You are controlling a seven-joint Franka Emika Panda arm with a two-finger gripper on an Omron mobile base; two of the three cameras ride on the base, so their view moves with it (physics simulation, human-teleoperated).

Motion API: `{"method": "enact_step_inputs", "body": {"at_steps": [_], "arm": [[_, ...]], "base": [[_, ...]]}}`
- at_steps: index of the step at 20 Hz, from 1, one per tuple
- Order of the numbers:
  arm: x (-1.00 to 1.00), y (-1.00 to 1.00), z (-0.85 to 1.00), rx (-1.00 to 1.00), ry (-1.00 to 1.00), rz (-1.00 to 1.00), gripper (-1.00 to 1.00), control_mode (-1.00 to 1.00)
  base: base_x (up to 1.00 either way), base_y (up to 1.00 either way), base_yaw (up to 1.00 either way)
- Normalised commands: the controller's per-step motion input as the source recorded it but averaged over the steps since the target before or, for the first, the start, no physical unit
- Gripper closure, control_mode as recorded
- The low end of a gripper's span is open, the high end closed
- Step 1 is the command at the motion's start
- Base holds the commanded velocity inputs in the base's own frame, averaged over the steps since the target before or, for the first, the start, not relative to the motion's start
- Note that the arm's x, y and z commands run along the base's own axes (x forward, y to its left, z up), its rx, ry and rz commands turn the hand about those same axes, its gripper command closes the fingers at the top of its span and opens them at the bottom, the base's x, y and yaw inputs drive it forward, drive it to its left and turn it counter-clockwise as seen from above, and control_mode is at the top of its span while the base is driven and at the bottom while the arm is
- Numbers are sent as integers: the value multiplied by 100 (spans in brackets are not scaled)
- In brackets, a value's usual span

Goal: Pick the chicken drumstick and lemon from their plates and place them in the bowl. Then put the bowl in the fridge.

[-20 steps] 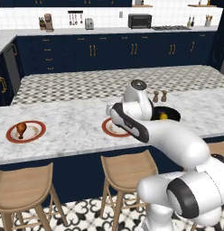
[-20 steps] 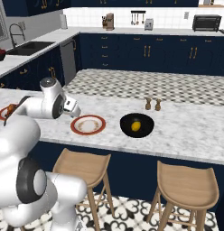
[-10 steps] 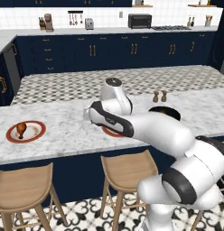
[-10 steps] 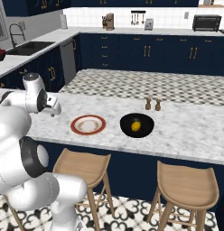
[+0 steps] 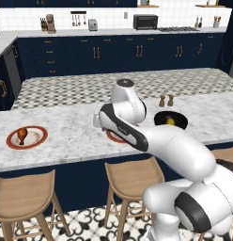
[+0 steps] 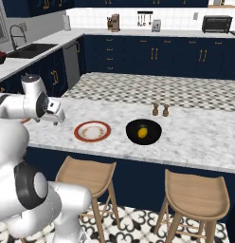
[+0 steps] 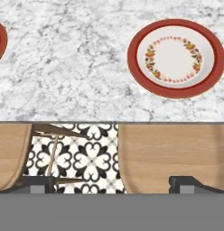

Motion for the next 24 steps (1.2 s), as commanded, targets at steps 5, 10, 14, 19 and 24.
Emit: {"method": "enact_step_inputs", "body": {"at_steps": [5, 10, 14, 19, 24], "arm": [[-3, 57, 0, 1, 0, 0, -100, -100], [8, 29, 0, 0, 0, 0, -100, 100], [0, 0, 0, 0, 0, 0, -100, 100], [0, 0, 0, 0, 0, 0, -100, 100], [0, 0, 0, 0, 0, 0, -100, 100]], "base": [[0, 0, 0], [5, 55, 0], [-18, 97, 0], [-82, 52, -1], [5, 36, -4]]}}
